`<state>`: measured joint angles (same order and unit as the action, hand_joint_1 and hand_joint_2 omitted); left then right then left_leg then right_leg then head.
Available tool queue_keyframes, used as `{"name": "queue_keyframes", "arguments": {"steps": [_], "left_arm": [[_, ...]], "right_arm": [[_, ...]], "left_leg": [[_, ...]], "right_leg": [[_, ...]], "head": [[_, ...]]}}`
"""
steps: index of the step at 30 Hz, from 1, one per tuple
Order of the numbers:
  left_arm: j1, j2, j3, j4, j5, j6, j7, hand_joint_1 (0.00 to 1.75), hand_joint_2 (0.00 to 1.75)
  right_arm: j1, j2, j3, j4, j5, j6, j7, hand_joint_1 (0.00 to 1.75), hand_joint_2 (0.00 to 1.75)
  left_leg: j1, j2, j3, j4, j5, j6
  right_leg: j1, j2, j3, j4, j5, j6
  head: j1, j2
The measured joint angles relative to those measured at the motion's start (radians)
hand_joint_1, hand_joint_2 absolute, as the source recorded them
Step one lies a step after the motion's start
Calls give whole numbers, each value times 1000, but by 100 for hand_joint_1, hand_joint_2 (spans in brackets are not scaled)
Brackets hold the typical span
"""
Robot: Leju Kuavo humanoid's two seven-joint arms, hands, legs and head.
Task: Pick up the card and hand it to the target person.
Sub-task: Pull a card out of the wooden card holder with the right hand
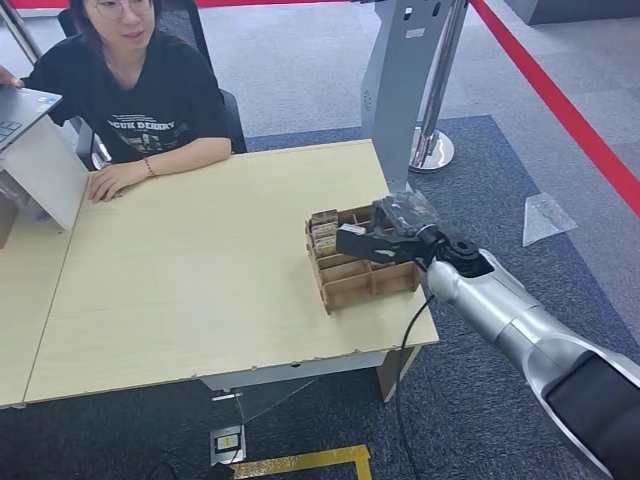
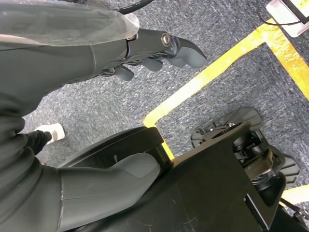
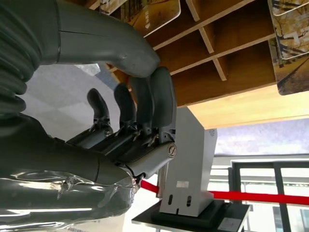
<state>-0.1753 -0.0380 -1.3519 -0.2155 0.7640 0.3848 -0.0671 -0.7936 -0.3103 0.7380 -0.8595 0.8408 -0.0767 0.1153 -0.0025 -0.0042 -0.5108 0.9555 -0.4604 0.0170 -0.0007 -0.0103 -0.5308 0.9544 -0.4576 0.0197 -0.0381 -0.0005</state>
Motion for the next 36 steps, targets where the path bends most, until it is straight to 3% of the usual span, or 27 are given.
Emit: {"name": "queue_keyframes", "arguments": {"steps": [4,6,10,12,19,26,36], "left_arm": [[0,0,0,0,0,0,0,0,175],[0,0,0,0,0,0,0,0,175],[0,0,0,0,1,1,0,0,175],[0,0,0,0,1,1,0,0,175],[0,0,0,0,5,1,0,0,175],[1,1,0,0,5,2,-1,0,175],[1,1,0,0,8,4,-3,0,175]], "right_arm": [[0,3,0,6,1,0,0,151,175],[0,4,1,9,2,0,0,142,175],[0,7,3,15,3,1,0,106,175],[0,9,4,18,3,1,0,102,175],[0,13,11,25,3,5,-3,103,175],[-1,18,17,36,3,6,-14,129,175],[-6,25,22,49,2,8,-19,126,175]], "left_leg": [[0,0,0,0,0,0],[0,0,0,0,0,0],[0,0,0,0,0,0],[0,0,0,0,0,0],[0,0,0,0,0,0],[0,0,0,0,0,0],[0,0,0,0,0,0]], "right_leg": [[0,0,0,0,0,0],[0,0,0,0,0,0],[0,0,0,0,0,0],[0,0,0,0,0,0],[0,0,0,0,0,0],[0,0,0,0,0,0],[0,0,0,0,0,0]], "head": [[0,0],[0,0],[0,0],[0,0],[0,0],[0,0],[0,0]]}}
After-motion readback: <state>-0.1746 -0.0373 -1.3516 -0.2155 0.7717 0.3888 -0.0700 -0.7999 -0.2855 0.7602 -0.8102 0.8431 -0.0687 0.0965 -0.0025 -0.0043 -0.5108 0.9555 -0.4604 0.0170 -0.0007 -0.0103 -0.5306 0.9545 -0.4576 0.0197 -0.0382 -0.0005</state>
